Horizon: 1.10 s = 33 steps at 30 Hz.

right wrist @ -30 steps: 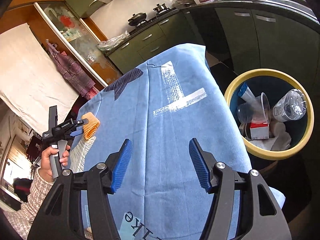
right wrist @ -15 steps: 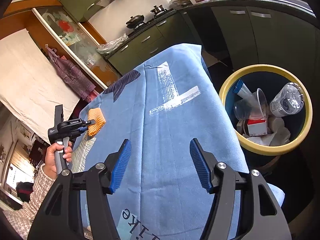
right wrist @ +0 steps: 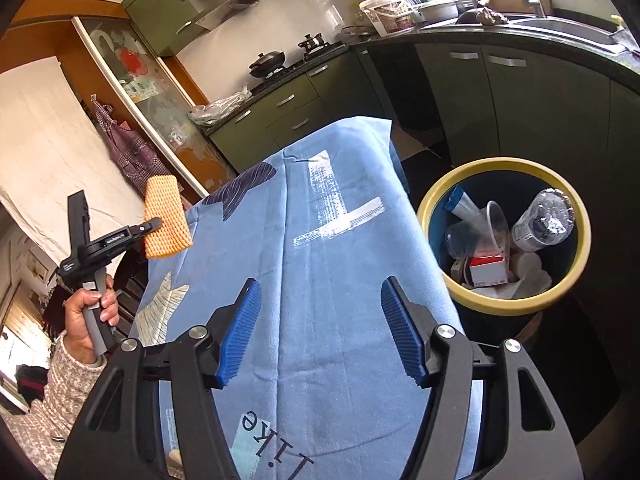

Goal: Collect trash
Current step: 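Lift the orange net and carry it over the bin, then open the left gripper to drop the orange net into the bin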

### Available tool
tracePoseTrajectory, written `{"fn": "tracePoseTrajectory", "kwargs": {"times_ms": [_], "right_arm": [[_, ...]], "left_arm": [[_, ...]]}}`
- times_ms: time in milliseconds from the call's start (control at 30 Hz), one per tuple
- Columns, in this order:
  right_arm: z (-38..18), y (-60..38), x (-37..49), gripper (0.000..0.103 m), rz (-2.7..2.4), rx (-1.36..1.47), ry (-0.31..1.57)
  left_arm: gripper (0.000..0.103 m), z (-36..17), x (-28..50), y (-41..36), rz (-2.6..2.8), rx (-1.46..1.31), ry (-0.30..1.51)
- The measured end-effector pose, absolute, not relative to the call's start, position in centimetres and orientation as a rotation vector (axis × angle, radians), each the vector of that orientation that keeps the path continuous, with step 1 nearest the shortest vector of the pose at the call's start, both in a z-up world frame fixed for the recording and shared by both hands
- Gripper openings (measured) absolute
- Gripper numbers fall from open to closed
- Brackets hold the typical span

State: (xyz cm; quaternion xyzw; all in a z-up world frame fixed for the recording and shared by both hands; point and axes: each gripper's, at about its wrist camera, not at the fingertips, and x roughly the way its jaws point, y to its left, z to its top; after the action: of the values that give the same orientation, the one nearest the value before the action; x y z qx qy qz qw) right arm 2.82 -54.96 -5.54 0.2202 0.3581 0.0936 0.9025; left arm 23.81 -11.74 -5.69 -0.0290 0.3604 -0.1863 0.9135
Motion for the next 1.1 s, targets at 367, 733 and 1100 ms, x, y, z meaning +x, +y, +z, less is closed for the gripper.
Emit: {"fn": "tracePoseTrajectory", "kwargs": {"times_ms": [367, 733, 1100], "right_arm": [[-4.2, -62.1, -4.0, 0.064, -0.079, 0.447, 0.649], [-5.9, -69.3, -10.5, 0.065, -0.223, 0.553, 0.587], [-7.8, -71.9, -12.2, 0.066, -0.217, 0.625, 0.589]], "left_arm": [[0.013, -1.2, 16.9, -28.7, -0.737, 0.162, 0.600], [0.013, -9.4, 20.2, -47.2, -0.874, 0.284, 0.819], [0.043, -15.7, 22.4, -54.0, -0.787, 0.392, 0.980]]}}
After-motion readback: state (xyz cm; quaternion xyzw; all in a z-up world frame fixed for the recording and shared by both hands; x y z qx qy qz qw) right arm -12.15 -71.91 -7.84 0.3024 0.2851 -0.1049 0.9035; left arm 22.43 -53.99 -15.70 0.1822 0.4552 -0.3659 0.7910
